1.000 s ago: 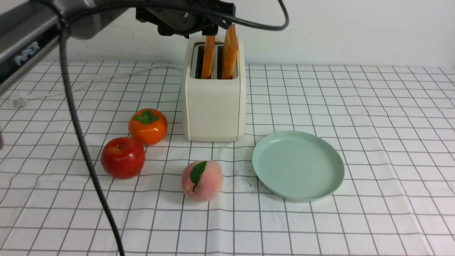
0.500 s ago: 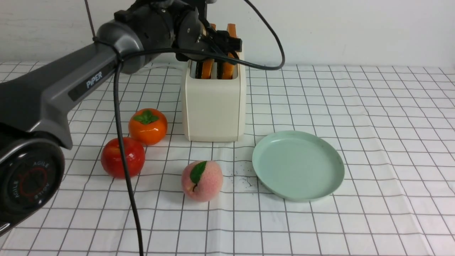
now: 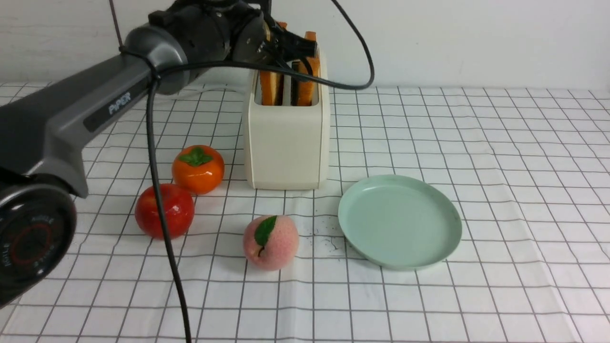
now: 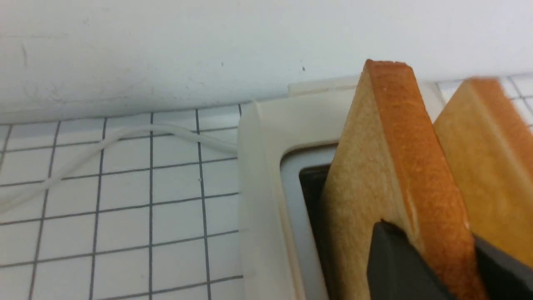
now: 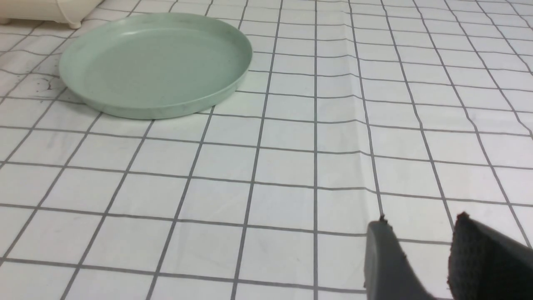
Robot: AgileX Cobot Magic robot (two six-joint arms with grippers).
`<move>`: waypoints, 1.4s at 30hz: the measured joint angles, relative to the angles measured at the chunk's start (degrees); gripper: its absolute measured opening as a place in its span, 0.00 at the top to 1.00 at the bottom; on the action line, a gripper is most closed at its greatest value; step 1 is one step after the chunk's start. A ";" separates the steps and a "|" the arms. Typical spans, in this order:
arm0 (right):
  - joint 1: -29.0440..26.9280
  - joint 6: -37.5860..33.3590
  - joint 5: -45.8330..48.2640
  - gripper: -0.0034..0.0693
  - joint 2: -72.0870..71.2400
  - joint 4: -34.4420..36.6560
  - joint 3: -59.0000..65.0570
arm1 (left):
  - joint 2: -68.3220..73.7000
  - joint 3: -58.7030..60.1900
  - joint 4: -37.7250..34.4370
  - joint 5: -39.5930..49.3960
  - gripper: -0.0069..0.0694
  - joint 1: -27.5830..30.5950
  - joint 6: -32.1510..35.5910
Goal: Take toasted bread from bread machine on white checkered table place on plate.
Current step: 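Reach for a toast slice standing in the toaster with the left gripper, then place the slice of bread on the plate with the left gripper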
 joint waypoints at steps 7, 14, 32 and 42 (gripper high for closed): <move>0.00 0.00 0.00 0.62 0.00 0.00 0.00 | -20.83 -0.46 -11.88 8.62 0.78 0.05 4.57; 0.00 0.00 0.00 0.62 0.00 0.00 0.00 | -29.11 13.33 -51.81 24.08 0.78 -2.95 31.28; 0.00 -0.05 0.00 0.62 0.00 0.00 0.00 | -10.15 31.79 -68.27 -9.04 0.78 -15.34 50.99; 0.00 -0.05 0.00 0.62 0.00 0.00 0.00 | -5.24 31.79 -84.84 -16.35 0.78 -15.34 63.78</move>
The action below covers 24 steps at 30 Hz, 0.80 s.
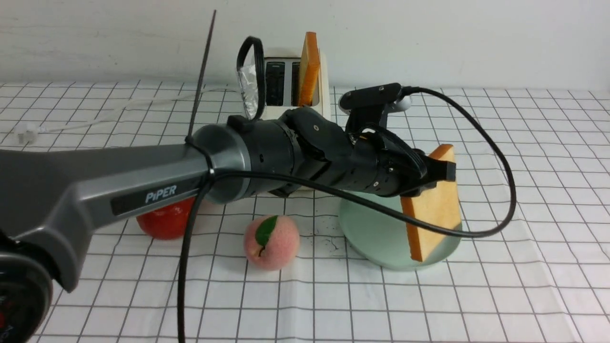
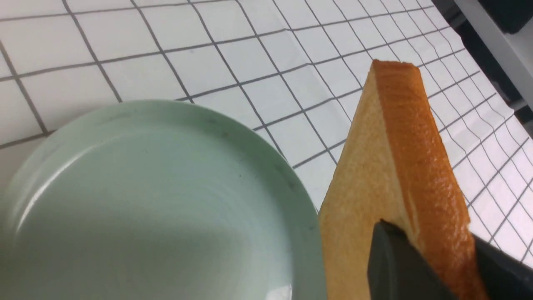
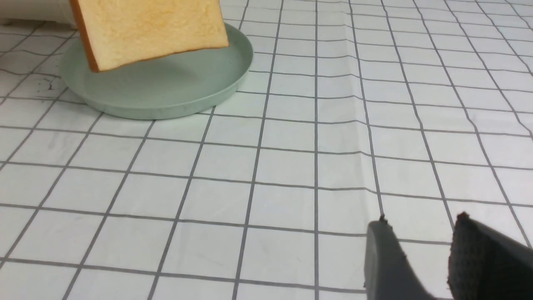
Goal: Take toasted bread from bread machine on white checkered table place on plate.
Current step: 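Place the slice of bread on the plate with the left gripper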
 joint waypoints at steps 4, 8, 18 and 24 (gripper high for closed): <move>0.00 0.00 0.00 0.62 0.00 0.00 0.00 | 1.55 -0.26 -4.64 -0.66 0.78 0.00 5.38; 0.00 0.00 0.00 0.62 0.00 0.00 0.00 | 3.09 -0.31 -5.94 -0.66 0.74 0.00 11.63; 0.00 0.00 0.00 0.62 0.00 0.00 0.00 | 1.19 -0.37 -6.21 -1.84 0.22 0.00 14.95; 0.00 0.00 0.00 0.62 0.00 0.00 0.00 | -7.46 -0.37 -6.16 -7.25 0.11 0.00 18.26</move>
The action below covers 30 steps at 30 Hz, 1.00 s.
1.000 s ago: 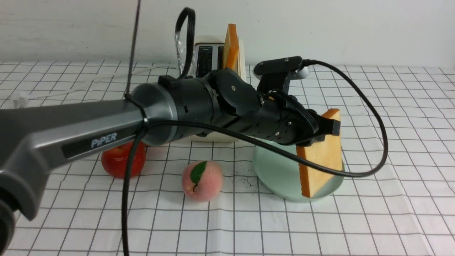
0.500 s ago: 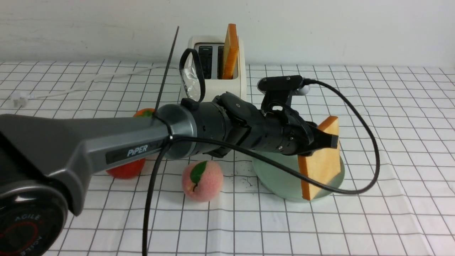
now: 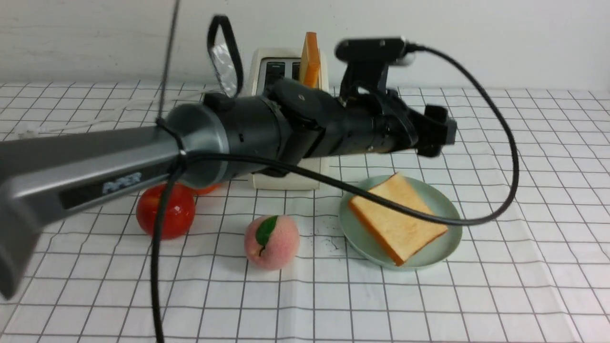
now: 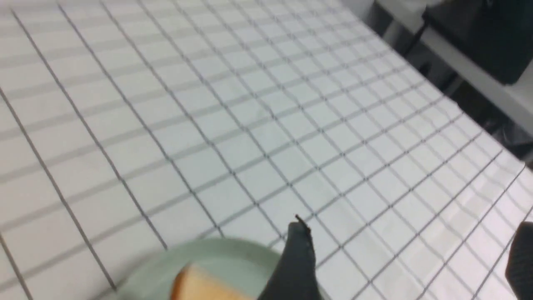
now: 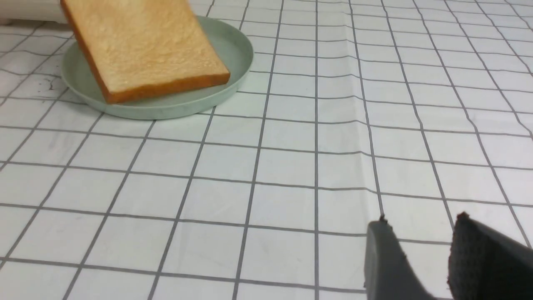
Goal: Take toasted bread from bread machine on white checkered table place on plate.
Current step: 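Place the slice of bread on the plate with the left gripper, then grasp the toast slice in the toaster and pull it up out of the slot with the right gripper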
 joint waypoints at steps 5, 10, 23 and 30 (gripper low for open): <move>0.00 0.00 0.00 0.62 0.00 0.00 0.00 | -8.13 0.43 0.00 1.68 0.29 0.00 0.93; 0.00 0.00 0.00 0.62 0.00 0.00 0.00 | -19.24 5.79 0.25 4.29 0.79 0.00 1.06; 0.00 -0.32 0.00 0.62 0.00 -0.05 0.00 | -46.13 34.77 4.24 1.02 0.93 0.00 -0.83; 0.00 4.60 -9.58 0.62 0.00 2.54 0.56 | -60.99 50.93 3.14 -7.74 0.93 0.00 -0.88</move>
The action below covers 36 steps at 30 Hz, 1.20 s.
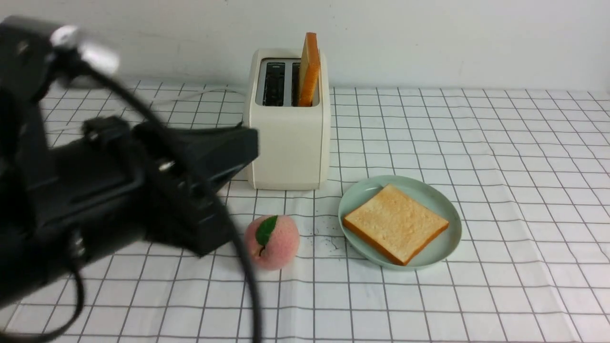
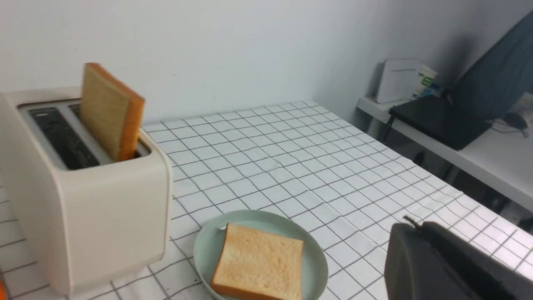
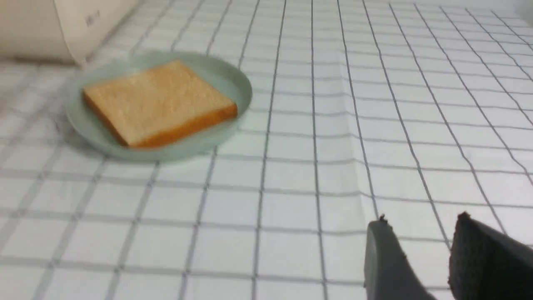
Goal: Take toasted bread from bread machine on white checkered table place on plate.
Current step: 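Grasp the toast slice in the toaster and pull it up out of the slot with the right gripper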
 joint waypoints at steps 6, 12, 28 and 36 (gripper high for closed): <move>0.00 13.92 -11.21 0.62 0.00 12.02 0.00 | -10.25 9.79 -2.95 -4.61 0.93 0.00 0.00; 3.06 20.41 -0.40 0.73 6.78 12.83 -10.96 | -14.27 15.20 -3.81 -6.87 0.93 0.00 0.45; 17.14 -1.87 37.65 0.81 76.13 8.92 -74.88 | -13.62 15.45 -4.12 -6.46 0.93 0.00 2.44; 23.23 -2.65 40.97 0.80 102.34 8.61 -110.77 | -13.62 15.45 -4.12 -6.46 0.93 0.00 2.44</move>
